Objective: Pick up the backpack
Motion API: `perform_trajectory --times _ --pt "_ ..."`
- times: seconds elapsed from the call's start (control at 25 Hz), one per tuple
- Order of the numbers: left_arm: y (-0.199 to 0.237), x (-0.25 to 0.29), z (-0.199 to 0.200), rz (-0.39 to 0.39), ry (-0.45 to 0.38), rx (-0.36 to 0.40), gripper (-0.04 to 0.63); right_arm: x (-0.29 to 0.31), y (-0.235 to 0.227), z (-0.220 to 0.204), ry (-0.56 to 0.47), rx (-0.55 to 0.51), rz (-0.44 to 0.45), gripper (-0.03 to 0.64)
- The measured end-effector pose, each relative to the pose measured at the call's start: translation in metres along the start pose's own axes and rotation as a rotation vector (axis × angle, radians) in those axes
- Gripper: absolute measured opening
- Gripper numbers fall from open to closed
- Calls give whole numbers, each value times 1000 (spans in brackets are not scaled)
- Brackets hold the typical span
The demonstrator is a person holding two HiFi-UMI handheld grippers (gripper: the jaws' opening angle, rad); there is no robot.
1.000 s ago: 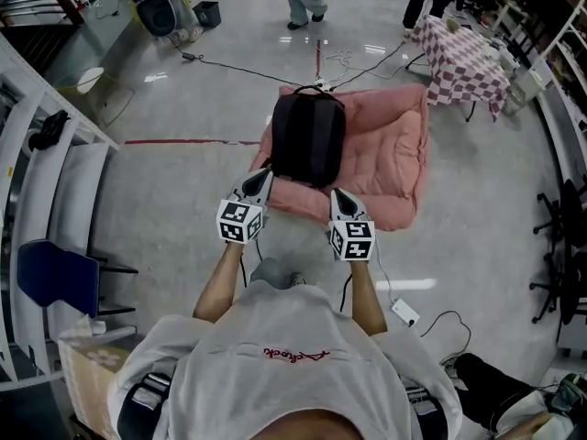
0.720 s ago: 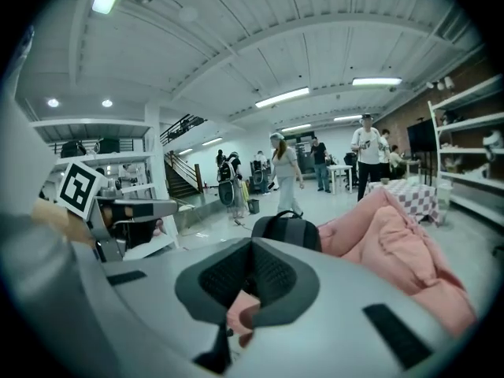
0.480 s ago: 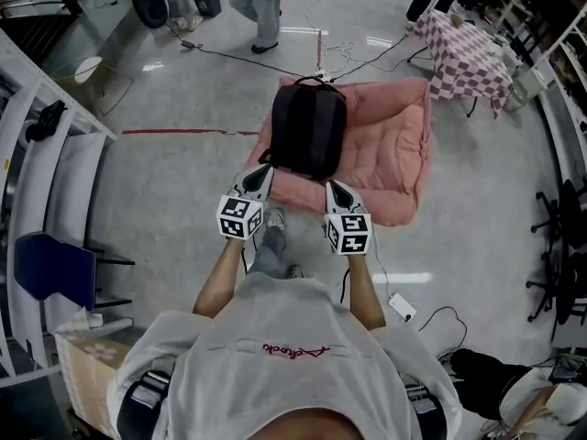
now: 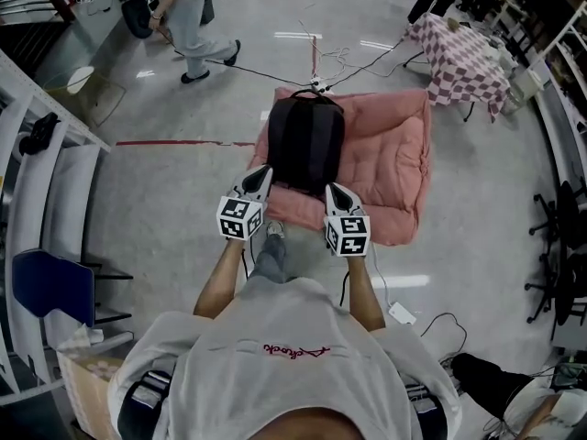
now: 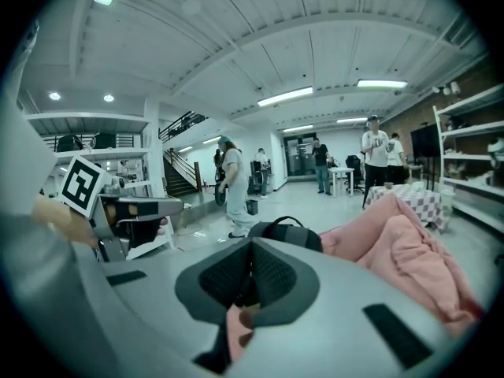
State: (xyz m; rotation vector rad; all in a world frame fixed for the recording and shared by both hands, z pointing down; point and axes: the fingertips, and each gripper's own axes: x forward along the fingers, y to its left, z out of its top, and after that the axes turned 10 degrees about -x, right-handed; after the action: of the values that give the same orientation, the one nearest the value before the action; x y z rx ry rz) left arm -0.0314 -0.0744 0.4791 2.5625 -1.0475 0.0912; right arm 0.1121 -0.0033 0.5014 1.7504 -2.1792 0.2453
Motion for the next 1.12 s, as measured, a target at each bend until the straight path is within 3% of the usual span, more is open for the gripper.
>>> perform_trajectory --times 1.12 --pt "154 186 114 -93 7 -3 17 199 -129 112 4 17 -214 20"
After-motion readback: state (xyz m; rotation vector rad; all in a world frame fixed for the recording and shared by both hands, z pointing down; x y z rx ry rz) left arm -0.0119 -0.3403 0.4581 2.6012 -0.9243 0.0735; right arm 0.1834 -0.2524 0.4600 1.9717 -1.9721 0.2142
